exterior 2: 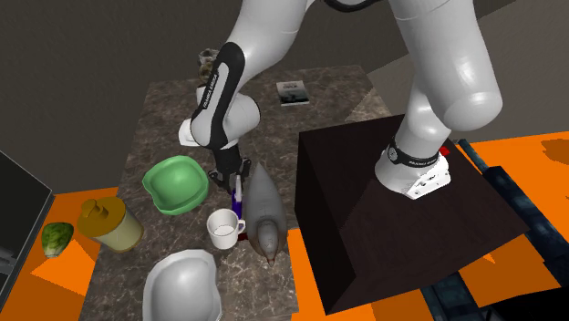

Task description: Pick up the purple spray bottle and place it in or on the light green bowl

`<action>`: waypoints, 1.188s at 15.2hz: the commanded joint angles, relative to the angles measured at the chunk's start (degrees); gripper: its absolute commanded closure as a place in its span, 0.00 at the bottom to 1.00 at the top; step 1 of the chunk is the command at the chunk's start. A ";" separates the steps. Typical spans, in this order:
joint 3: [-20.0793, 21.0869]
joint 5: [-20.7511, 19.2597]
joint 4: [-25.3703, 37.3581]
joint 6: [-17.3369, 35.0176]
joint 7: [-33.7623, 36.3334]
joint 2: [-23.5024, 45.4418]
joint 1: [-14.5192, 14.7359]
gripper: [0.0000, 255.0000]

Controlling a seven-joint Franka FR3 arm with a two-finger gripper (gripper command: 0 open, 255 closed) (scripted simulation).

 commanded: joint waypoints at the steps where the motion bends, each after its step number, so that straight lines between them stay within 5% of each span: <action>1: -0.34 -0.43 -0.70 -0.85 0.54 -1.55 0.19 1.00; 18: -3.05 -5.07 -4.40 -9.10 6.29 -14.12 1.85 1.00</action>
